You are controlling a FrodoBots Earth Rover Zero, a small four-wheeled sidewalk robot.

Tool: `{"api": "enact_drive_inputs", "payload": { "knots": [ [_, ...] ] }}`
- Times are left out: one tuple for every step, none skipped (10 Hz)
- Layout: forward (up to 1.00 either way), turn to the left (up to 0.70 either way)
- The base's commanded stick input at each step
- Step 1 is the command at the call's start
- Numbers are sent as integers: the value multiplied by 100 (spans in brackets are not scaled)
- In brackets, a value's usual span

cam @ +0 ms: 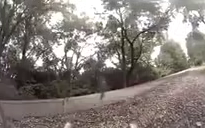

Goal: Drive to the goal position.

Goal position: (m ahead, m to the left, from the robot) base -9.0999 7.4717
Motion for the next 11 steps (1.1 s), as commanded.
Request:
{"api": "enact_drive_inputs", "payload": {
  "knots": [
    [45, 0],
    [45, 0],
    [45, 0],
    [45, 0],
    [45, 0],
    [45, 0],
    [45, 0],
    [45, 0],
    [45, 0],
    [45, 0],
    [45, 0]
  ]
}}
